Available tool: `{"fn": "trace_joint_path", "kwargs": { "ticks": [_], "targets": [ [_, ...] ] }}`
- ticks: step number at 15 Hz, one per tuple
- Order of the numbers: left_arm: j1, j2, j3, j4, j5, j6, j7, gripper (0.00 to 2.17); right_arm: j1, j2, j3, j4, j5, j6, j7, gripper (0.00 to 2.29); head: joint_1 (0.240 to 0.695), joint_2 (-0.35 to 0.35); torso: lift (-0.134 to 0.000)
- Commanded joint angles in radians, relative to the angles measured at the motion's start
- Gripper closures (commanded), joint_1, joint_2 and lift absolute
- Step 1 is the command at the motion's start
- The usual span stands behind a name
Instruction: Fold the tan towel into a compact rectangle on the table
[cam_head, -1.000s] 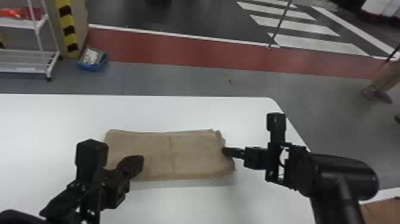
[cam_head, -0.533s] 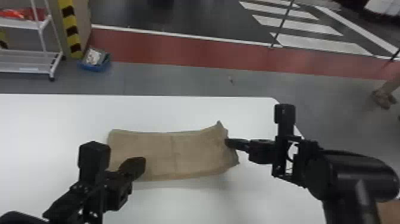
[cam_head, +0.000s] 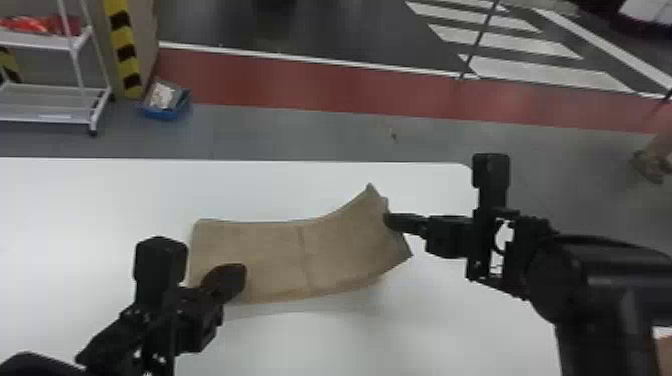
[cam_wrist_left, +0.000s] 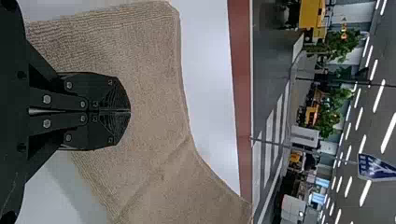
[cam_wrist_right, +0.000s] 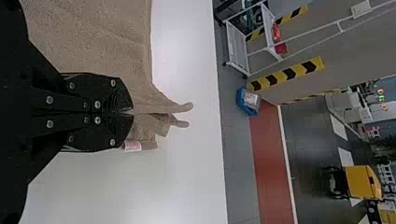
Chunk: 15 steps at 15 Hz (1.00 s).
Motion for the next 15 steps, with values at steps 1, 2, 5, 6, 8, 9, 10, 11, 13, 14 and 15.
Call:
{"fn": "trace_joint_path", "kwargs": {
  "ticks": [1,2,5,6,8,9,10,11,13,14,15],
  "targets": [
    [0.000,0.000,0.003,0.000,0.000,0.003,-0.002,1.30,-0.010,0.002,0.004,0.002,-0.001,-0.020,0.000,1.28,0.695,-0.252,-0.124],
    [0.000,0.000,0.003,0.000,-0.001,0.006,-0.002,1.30,-0.015,0.002,0.001,0.001,-0.006,-0.035,0.002,1.28,0.695,-0.250,-0.124],
    [-0.008,0.002,0.008,0.008,-0.001,0.006,-0.005,1.30,-0.027,-0.002,0.007,-0.002,-0.007,-0.039,0.017,1.28,0.695,-0.242,-0.124],
    [-0.009,0.002,0.010,0.008,-0.001,0.006,-0.005,1.30,-0.024,0.000,0.009,-0.002,-0.006,-0.060,0.020,1.19,0.695,-0.239,-0.124],
    [-0.014,0.002,0.013,0.008,0.002,0.009,-0.006,1.30,-0.019,0.002,0.016,0.005,0.009,-0.081,0.020,1.19,0.695,-0.234,-0.124],
    [-0.015,0.002,0.014,0.009,0.002,0.009,-0.008,1.30,-0.012,0.002,0.018,0.021,0.017,-0.106,0.020,1.19,0.695,-0.231,-0.124],
    [-0.015,0.002,0.016,0.011,0.002,0.009,-0.008,1.30,-0.005,0.002,0.016,0.033,0.026,-0.121,0.020,1.19,0.695,-0.229,-0.124],
    [-0.015,0.002,0.016,0.012,0.002,0.009,-0.008,1.30,-0.001,0.002,0.004,0.042,0.029,-0.131,0.018,0.97,0.695,-0.230,-0.124],
    [-0.017,0.006,0.019,0.015,0.003,0.009,-0.009,1.30,0.024,0.002,-0.036,0.048,0.026,-0.186,0.009,0.30,0.695,-0.235,-0.124],
    [-0.020,0.005,0.019,0.017,0.003,0.012,-0.009,1.30,0.028,0.000,-0.048,0.048,0.025,-0.183,0.009,0.22,0.695,-0.249,-0.124],
    [-0.025,0.005,0.019,0.017,0.005,0.012,-0.009,1.30,0.033,0.000,-0.056,0.048,0.026,-0.170,0.009,0.16,0.695,-0.255,-0.124]
  ]
}}
